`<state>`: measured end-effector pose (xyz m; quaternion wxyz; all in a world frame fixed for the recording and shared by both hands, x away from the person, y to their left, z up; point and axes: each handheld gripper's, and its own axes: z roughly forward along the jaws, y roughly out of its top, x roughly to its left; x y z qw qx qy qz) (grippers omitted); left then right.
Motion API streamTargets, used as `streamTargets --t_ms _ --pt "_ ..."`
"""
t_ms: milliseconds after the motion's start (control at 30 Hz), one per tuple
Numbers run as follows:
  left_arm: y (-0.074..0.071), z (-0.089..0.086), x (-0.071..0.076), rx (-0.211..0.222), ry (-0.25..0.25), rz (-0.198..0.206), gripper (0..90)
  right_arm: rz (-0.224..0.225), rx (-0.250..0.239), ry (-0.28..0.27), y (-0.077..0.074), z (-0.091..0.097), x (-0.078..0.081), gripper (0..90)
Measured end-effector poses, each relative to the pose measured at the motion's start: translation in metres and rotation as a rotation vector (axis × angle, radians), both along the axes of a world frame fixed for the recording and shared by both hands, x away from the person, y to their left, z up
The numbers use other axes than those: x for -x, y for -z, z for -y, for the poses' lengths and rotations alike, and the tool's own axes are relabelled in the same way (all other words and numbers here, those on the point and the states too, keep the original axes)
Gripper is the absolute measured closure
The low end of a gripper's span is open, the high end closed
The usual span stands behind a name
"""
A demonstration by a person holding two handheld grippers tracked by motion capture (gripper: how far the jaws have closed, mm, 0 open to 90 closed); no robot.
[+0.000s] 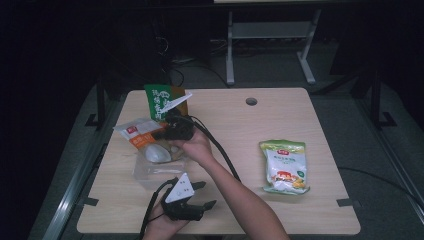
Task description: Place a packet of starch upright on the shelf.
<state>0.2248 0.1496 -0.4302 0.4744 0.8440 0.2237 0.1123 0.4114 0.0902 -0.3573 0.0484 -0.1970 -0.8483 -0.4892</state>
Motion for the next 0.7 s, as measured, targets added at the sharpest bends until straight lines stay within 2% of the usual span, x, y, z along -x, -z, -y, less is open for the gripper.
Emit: streamTargets --t_ms 67,100,133,233,400,500,633,667,700 --pt "0.0 -0.001 0.001 0.001 -0.001 0.006 34.8 0.006 0.004 0.008 0.006 0.0 0.0 89.9" --pt "0.0 -0.001 0.001 0.0 0.001 0.009 34.8 -0.006 -0.004 0.013 0.006 0.001 0.0 89.8" --pt "0.0 -0.001 0.001 -0.003 0.003 0.01 34.8 0.005 -0.003 0.017 0.006 0.002 0.0 89.6" --pt "0.001 -0.001 0.001 0.001 0.002 0.007 34.9 0.035 0.042 0.011 0.004 0.004 0.002 88.2" --pt "0.0 0.0 0.001 0.005 0.002 0.011 34.8 0.081 0.146 -0.007 0.002 0.008 0.007 87.0" --pt "0.0 0.0 0.002 0.002 0.004 0.02 34.8 0.085 0.166 -0.011 0.004 0.012 0.008 88.2" --pt "0.0 0.0 0.002 0.003 0.003 0.019 34.7 0.064 0.18 -0.017 0.004 0.012 0.007 85.9" --pt "0.0 0.0 0.001 0.003 0.004 0.019 34.7 0.062 0.193 -0.023 0.004 0.01 0.006 82.5" --pt "0.0 0.001 0.001 0.002 0.004 0.019 34.6 0.061 0.233 -0.021 0.004 0.005 0.006 79.5"
